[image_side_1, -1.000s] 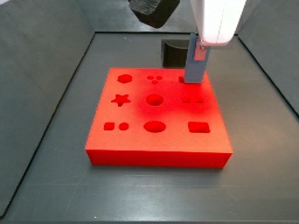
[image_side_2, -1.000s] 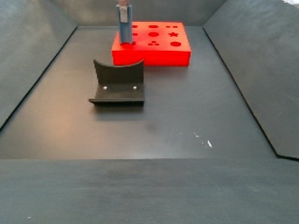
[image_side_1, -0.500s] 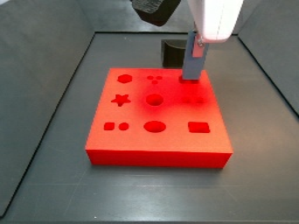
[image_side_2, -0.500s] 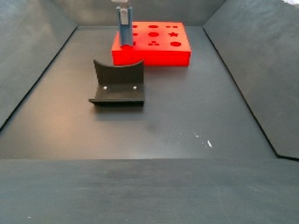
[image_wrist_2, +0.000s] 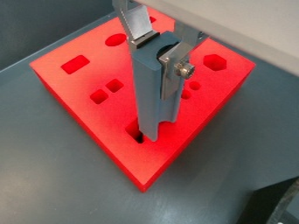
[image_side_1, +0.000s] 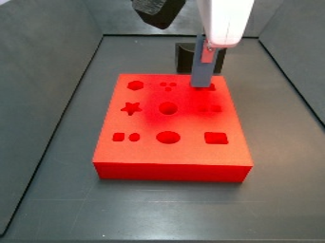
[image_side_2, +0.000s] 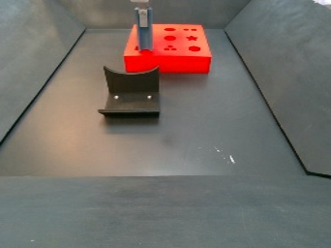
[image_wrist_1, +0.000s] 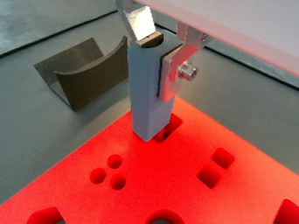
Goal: Insert the arch object.
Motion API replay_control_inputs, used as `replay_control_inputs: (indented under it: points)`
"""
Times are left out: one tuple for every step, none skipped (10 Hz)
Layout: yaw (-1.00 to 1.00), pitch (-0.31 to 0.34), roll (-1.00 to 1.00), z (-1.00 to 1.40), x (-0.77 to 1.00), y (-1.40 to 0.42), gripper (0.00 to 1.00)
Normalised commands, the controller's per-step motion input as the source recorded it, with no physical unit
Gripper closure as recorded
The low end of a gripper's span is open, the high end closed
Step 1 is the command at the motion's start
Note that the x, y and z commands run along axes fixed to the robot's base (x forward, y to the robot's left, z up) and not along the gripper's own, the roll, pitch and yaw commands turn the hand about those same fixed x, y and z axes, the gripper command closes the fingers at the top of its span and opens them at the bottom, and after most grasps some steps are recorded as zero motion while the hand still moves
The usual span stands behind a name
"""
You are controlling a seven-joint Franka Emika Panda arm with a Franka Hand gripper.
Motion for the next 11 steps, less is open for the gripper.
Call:
replay_control_inputs:
  points:
    - [0.14,-0.077,-0.12,0.0,0.21,-0.05,1.0]
    - [0.14,-0.074,-0.13,0.0,0.28,0.0,1.0]
    - [0.11,-0.063,-0.06,-0.07,0.0,0.0,1.0]
    - [0.02,-0.056,-0.06,-0.08,-0.14,0.0,1.0]
    - [0.03,-0.044,-0.08,0.0,-0.06,-0.08,1.0]
    - [0.02,-0.044,-0.09,0.0,-0.05,-0.09,1.0]
    - [0.0,-0.059,-0.13,0.0,0.05,-0.15,1.0]
    - [0.0,-0.096,-0.1,-0.03,0.09,0.0,1.0]
    - [-0.03,-0.11,-0.02,-0.15,0.14,0.0,1.0]
    - [-0.05,-0.124,0.0,-0.21,0.15,0.0,1.0]
    - [-0.08,-0.121,0.0,-0.25,0.03,0.0,1.0]
